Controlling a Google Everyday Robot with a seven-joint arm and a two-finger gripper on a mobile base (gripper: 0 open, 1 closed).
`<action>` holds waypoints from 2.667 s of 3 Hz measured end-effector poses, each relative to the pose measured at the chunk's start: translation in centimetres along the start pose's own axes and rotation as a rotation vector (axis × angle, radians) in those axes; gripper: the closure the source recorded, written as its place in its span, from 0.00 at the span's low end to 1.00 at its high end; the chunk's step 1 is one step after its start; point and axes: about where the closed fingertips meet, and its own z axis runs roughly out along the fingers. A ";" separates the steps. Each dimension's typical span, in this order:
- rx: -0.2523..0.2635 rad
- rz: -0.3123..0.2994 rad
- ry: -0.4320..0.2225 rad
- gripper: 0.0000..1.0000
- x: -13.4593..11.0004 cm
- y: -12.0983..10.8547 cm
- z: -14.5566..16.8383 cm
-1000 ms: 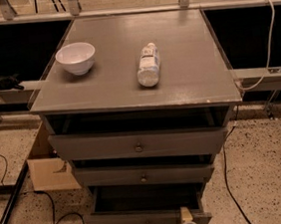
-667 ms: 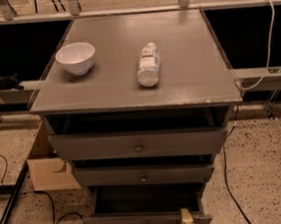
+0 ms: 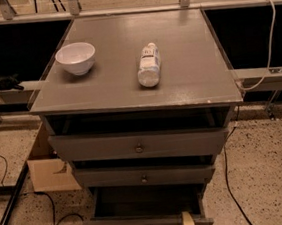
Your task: Open bottom drawer
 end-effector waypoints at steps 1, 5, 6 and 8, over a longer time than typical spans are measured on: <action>-0.002 0.004 -0.001 1.00 0.1 0.2 -0.6; -0.013 0.004 -0.002 1.00 0.3 0.7 -1.1; -0.027 0.010 -0.016 1.00 0.0 2.0 -1.4; -0.029 0.010 -0.015 1.00 0.3 2.7 -2.1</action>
Offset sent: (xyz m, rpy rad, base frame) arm -0.2318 -0.0529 -0.0679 0.1249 0.0452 -0.0906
